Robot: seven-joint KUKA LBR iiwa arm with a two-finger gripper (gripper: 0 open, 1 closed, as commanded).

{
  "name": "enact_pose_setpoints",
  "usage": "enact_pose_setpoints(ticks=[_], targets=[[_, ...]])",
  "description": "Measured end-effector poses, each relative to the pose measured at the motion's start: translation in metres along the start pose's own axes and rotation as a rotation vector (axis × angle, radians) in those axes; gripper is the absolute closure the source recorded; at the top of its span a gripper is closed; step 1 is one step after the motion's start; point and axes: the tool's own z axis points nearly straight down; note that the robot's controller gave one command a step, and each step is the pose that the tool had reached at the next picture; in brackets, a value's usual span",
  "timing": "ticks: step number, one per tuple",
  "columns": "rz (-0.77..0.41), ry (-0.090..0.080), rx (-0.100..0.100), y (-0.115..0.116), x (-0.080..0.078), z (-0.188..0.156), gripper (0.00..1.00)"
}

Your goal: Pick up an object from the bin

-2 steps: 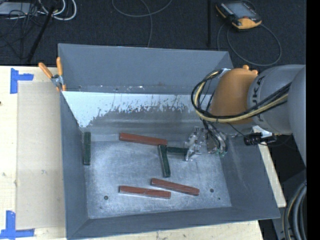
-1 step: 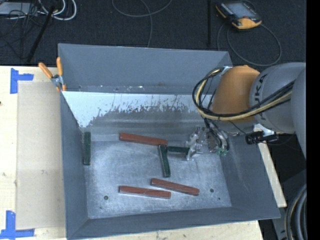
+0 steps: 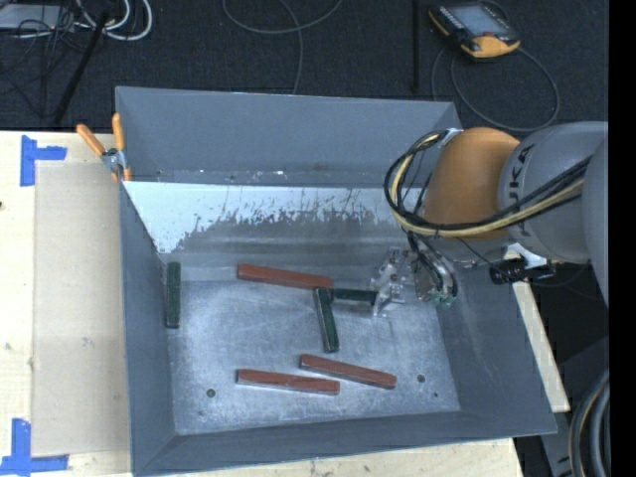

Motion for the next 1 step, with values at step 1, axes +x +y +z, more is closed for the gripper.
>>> enact_pose_setpoints(ticks=[1], targets=[[0.000, 0.005, 0.000, -0.0001, 0.0013, -0.0064, 1.00]])
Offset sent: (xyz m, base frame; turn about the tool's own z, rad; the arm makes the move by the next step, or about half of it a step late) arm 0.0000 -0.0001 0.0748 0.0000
